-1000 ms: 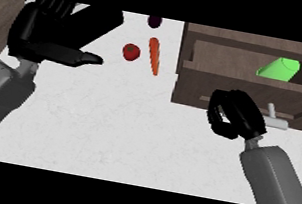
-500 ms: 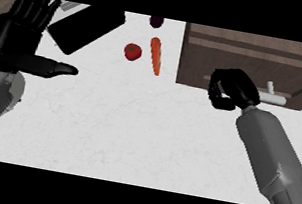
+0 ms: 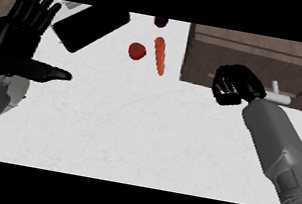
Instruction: Pick up the cup, place it into the drawer and close the drawer
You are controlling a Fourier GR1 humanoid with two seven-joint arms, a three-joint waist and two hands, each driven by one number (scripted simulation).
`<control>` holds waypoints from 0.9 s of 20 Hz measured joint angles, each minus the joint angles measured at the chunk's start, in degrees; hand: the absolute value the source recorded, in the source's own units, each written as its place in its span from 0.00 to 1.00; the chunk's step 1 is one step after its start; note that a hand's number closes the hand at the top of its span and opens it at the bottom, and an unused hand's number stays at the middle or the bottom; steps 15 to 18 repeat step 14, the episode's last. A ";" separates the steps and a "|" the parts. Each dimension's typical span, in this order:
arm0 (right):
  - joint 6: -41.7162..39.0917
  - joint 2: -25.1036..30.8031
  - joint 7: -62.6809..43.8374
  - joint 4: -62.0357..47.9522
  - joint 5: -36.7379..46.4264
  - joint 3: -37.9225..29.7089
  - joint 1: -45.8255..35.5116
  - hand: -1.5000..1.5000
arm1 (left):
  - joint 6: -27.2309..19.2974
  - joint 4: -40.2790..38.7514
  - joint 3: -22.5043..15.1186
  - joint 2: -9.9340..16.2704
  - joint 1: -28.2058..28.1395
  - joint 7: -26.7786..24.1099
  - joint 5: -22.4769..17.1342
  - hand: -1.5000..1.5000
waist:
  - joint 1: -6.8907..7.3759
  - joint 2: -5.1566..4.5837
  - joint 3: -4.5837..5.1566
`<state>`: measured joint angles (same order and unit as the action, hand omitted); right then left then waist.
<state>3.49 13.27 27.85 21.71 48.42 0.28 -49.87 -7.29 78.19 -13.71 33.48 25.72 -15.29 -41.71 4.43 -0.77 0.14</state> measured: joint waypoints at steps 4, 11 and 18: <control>-1.22 0.55 2.74 -2.20 -0.81 -0.94 -0.84 1.00 | 1.17 -0.18 -0.76 -1.13 -0.83 -0.87 0.38 0.00 | 0.35 0.04 0.06; -2.86 1.21 6.77 -3.99 -2.92 -3.03 -1.23 1.00 | 2.54 -0.88 -1.10 -1.96 -0.98 -1.36 0.58 0.00 | 0.95 -0.31 -0.05; -3.13 1.62 8.53 -4.53 -3.19 -3.39 -1.09 1.00 | 2.87 -0.97 -1.42 -2.56 -1.17 -1.63 0.71 0.00 | 1.26 -0.43 -0.07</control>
